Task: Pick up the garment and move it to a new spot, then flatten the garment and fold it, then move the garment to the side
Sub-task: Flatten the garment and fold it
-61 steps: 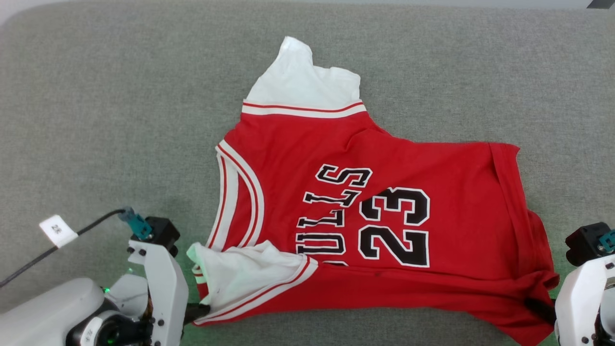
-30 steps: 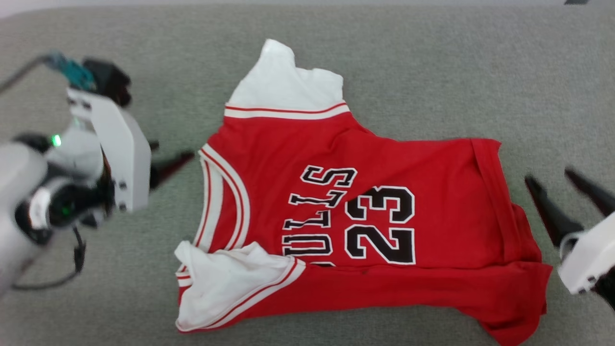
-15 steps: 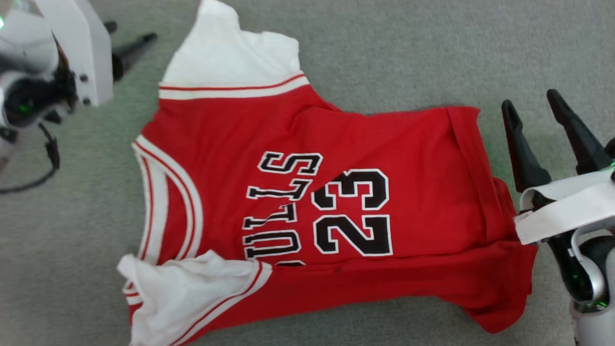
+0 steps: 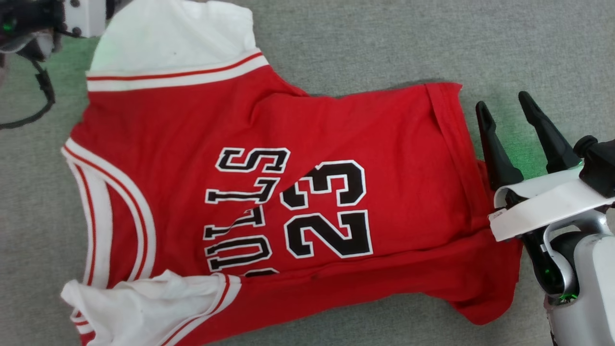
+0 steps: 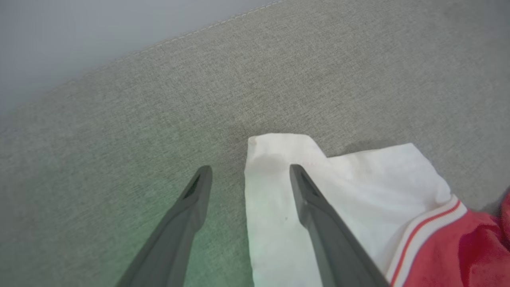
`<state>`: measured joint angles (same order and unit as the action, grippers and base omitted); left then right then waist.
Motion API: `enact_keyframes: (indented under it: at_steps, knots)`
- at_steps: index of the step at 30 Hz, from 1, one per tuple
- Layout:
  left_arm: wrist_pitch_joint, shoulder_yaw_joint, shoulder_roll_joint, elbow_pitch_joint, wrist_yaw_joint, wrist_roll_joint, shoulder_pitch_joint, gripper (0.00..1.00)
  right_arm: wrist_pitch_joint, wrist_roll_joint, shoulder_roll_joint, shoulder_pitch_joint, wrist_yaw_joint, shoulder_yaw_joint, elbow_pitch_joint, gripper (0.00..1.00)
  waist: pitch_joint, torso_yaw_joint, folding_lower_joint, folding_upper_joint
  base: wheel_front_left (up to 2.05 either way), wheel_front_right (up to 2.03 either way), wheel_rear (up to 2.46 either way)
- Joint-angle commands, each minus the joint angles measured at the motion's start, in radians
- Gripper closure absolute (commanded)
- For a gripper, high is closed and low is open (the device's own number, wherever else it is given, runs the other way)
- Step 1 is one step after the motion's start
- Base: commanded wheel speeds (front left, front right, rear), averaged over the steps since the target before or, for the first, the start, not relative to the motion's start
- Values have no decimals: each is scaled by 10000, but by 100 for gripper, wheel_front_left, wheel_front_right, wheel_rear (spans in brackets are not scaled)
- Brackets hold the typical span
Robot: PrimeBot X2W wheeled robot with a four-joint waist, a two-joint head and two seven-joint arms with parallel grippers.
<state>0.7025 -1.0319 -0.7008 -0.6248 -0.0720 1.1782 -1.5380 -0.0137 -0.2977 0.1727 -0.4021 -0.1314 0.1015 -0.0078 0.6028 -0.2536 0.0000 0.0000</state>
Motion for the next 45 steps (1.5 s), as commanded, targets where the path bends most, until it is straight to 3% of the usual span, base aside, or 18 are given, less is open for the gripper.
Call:
enact_keyframes:
  at_steps: [1, 9, 10, 11, 12, 18, 32, 34, 38, 45]
  knots:
    - [124, -113, 90, -138, -60, -118, -110, 0, 76, -52, -59, -114, 16, 50, 83, 0, 148, -153, 0, 0, 0, 0, 0]
    - [692, -642, 436, -974, -108, -331, 50, 0, 220, -204, -43, -285, 16, 277, 377, 0, 168, -312, 0, 0, 0, 0, 0]
    - [729, -662, 493, -1040, -141, -270, 134, 8, 199, -252, -34, -296, 16, 317, 388, 0, 154, -317, 0, 0, 0, 0, 0]
    - [741, -655, 558, -1114, -152, -194, 212, 66, 149, -294, -37, -299, 16, 336, 387, 0, 136, -314, 0, 0, 0, 0, 0]
    - [830, -667, 613, -1185, -173, -145, 287, 100, 80, -314, -40, -307, 16, 347, 362, 0, 115, -308, 0, 0, 0, 0, 0]
    - [857, -762, 847, -1343, -270, -132, 318, 100, -866, -710, -99, -426, 16, 593, 135, 0, -36, -183, 0, 0, 0, 0, 0]
    - [300, -742, 1397, -1547, -475, -76, 116, 100, -6258, -882, 130, -1968, 16, 1146, 985, 0, -201, 422, 0, 0, 0, 0, 0]
    - [156, -715, 1489, -1589, -498, -47, 108, 100, -7057, -919, 307, -2217, 12, 1476, 1182, 100, -213, 528, 0, 0, 0, 0, 0]
    - [-260, -648, 1641, -1699, -522, -9, 136, 100, -8013, -1049, 649, -2577, 19, 1486, 1386, 100, -313, 739, 0, 0, 0, 0, 0]
    - [-656, -522, 1714, -1613, -595, 254, 101, 100, -8395, -1213, 1163, -2680, 20, 1198, 1083, 100, -768, 1163, 0, 0, 0, 0, 0]
